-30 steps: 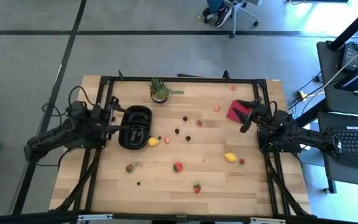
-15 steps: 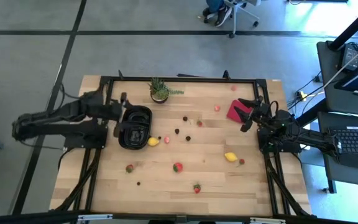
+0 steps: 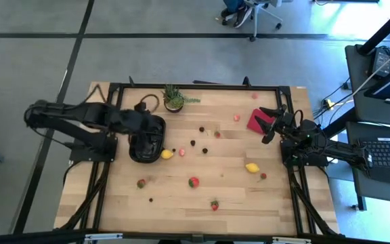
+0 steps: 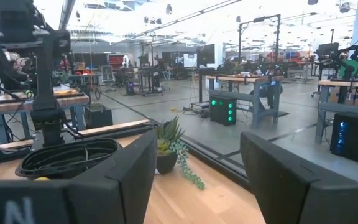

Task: Pick and placing Produce into tupperware
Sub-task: Put the red strawberry into the black container

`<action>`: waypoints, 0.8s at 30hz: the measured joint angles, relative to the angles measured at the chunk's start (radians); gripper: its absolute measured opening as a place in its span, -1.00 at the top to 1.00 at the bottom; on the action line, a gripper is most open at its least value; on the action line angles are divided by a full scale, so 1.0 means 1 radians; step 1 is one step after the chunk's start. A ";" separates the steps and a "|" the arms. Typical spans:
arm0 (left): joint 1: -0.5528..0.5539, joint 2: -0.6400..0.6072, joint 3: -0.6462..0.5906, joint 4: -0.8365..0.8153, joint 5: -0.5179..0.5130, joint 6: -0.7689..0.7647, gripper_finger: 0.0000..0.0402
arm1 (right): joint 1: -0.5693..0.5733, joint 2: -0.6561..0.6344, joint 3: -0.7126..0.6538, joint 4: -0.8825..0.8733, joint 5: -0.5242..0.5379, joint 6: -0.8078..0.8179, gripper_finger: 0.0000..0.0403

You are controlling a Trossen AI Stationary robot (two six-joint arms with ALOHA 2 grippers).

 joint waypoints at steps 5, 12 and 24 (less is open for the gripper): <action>-0.084 0.114 0.086 -0.155 -0.006 -0.415 -0.38 | 0.000 0.000 0.000 -0.001 0.000 0.003 -0.15; -0.174 0.271 0.106 -0.369 0.168 -0.941 -0.38 | 0.000 0.000 0.000 -0.019 0.000 0.004 -0.15; -0.310 0.553 0.106 -0.407 0.414 -1.350 -0.37 | 0.000 0.001 0.000 -0.028 0.000 0.064 -0.15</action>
